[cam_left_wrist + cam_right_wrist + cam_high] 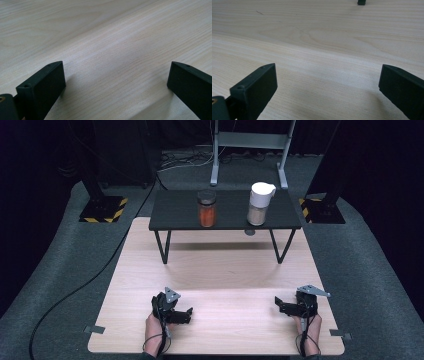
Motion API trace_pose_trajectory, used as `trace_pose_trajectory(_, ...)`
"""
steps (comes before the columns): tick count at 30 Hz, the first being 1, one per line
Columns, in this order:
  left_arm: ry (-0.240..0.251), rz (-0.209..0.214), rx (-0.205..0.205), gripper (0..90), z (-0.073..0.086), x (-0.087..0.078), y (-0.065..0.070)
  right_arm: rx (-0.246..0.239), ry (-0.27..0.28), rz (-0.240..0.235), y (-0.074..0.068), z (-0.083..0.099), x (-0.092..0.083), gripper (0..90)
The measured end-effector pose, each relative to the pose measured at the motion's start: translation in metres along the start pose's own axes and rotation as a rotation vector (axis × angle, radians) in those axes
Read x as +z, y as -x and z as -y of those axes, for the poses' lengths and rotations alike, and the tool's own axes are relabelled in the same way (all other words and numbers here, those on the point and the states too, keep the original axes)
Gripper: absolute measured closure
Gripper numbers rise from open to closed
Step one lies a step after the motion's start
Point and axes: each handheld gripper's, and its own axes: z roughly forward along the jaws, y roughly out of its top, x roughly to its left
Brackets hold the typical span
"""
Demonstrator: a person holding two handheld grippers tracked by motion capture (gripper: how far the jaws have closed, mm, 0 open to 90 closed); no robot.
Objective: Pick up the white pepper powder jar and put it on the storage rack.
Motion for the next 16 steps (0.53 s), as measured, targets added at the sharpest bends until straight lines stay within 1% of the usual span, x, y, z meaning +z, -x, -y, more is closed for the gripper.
trace_pose_trajectory(16,0.000,0.000,0.000,1.3,0.0000,0.0000,0.0000,0.000,-0.011,0.006,-0.0009,-0.0020,0.0010,1.1)
